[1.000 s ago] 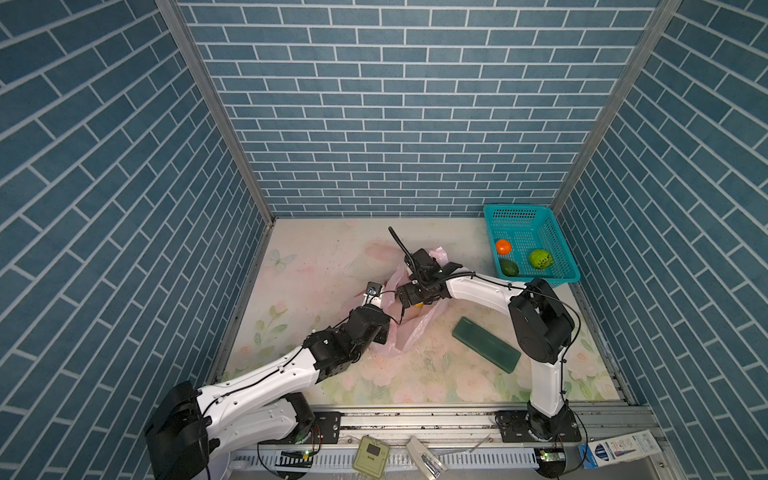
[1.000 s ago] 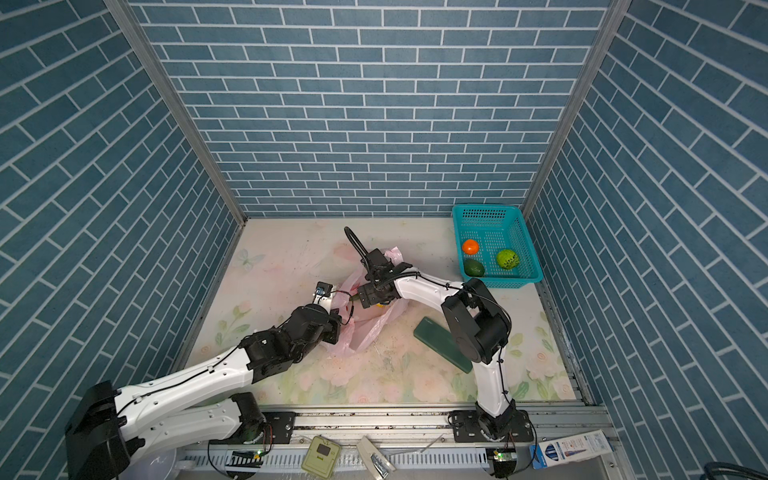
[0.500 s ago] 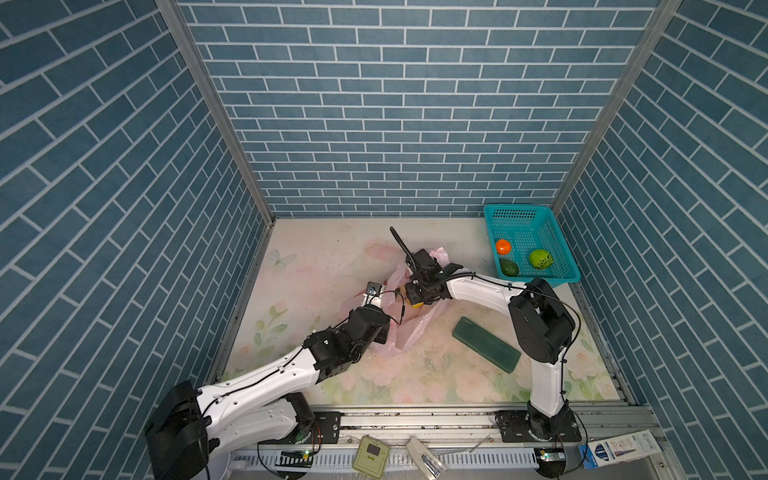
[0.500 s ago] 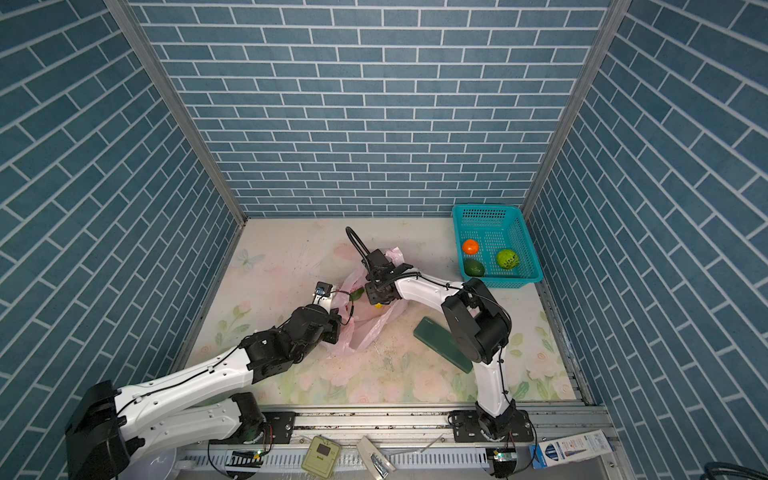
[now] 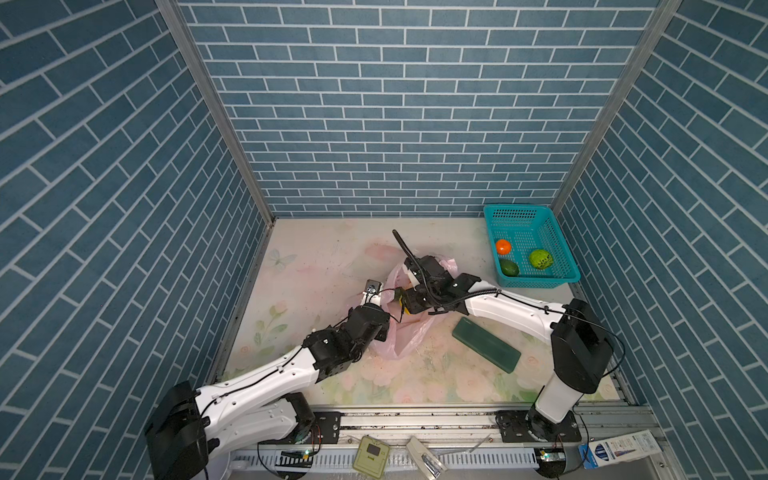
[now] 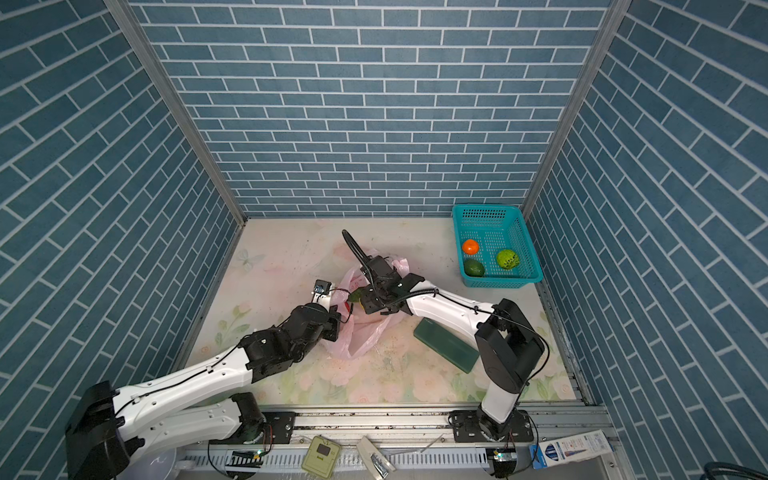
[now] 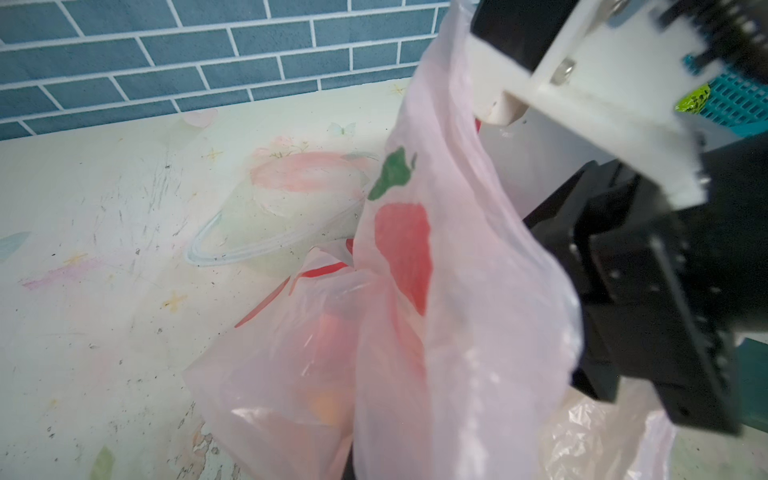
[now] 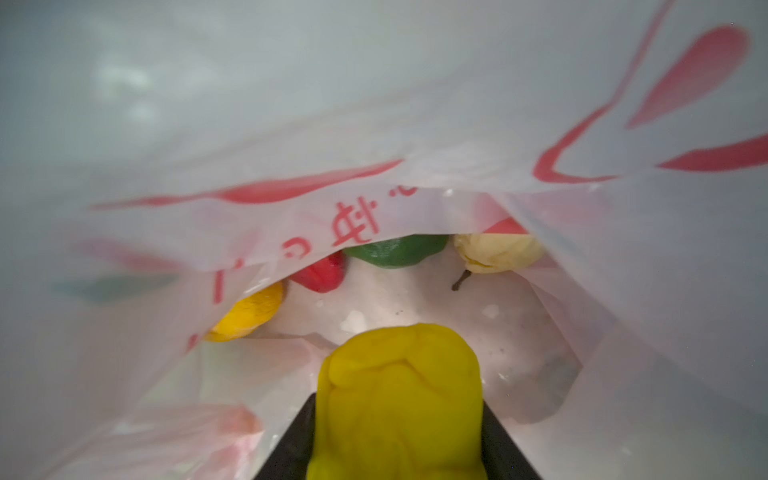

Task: Untie the knot of the plastic bag and take out the fruit
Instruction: 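Close the right gripper on the yellow bumpy fruit, then lift the yellow fruit out of the bag toward the teal basket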

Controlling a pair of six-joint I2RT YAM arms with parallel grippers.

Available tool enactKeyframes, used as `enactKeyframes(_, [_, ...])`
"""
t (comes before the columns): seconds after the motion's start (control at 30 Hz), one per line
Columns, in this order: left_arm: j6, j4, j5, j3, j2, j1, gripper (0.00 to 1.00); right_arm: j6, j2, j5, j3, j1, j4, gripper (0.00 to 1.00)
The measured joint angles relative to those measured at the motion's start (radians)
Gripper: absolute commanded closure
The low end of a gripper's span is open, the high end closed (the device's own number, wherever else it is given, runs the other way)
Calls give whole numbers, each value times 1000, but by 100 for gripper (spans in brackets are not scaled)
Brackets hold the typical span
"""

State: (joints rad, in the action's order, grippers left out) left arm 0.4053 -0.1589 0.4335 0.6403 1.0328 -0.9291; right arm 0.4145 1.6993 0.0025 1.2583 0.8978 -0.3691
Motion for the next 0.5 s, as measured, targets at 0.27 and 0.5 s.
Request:
enactKeyframes(0.27, [-20, -1, 11, 13, -3, 0, 100, 31, -90, -10, 1, 12, -21, 55])
enactKeyframes(0.5, [-29, 0, 16, 16, -6, 0, 100, 42, -164, -19, 18, 12, -56, 54])
